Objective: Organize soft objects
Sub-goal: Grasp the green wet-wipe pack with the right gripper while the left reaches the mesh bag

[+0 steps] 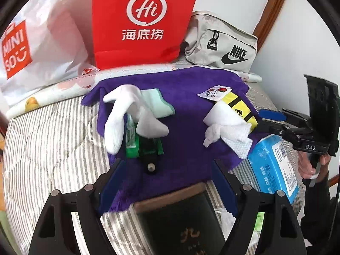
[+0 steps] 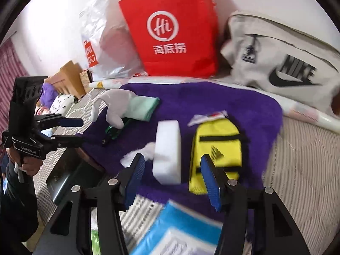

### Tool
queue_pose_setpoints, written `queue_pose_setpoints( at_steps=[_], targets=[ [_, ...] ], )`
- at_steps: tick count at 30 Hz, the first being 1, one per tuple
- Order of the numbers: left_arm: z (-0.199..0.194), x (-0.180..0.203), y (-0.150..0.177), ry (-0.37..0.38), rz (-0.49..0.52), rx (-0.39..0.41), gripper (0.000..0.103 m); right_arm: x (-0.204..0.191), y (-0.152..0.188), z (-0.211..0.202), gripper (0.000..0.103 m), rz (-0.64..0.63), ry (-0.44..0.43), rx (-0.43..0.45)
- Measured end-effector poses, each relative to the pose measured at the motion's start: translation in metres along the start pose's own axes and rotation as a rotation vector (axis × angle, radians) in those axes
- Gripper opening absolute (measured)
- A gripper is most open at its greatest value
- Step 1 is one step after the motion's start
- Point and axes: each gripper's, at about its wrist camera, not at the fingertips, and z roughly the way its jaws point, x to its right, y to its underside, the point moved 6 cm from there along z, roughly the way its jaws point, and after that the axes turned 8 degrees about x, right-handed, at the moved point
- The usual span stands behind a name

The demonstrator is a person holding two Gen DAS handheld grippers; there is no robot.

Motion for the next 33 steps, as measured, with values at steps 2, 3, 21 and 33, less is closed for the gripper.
queue_pose_setpoints(
  at_steps=[2, 3, 21, 33],
  targets=[
    [-0.006, 0.003, 0.003, 0.006, -0.009, 0.005, 0.080, -0.006, 0.007, -0.012, 0.055, -0.001, -0.011, 0.001],
    [-0.009, 0.005, 0.005, 0.008, -0.016, 0.007, 0.080, -0.012, 0.012, -0.019, 0.055, -0.009, -0.010, 0.006],
    [-0.097, 0.020, 0.081, -0.068, -0.094, 0.080, 0.080, -0.131, 0.115, -0.027, 0.059, -0.345, 0.034, -0.259],
    [-0.100, 0.024, 0.135, -0.054, -0.130, 0.044, 0.080, -0.133, 0.125, -0.022, 0.045, -0.353, 0.122, -0.226]
  ],
)
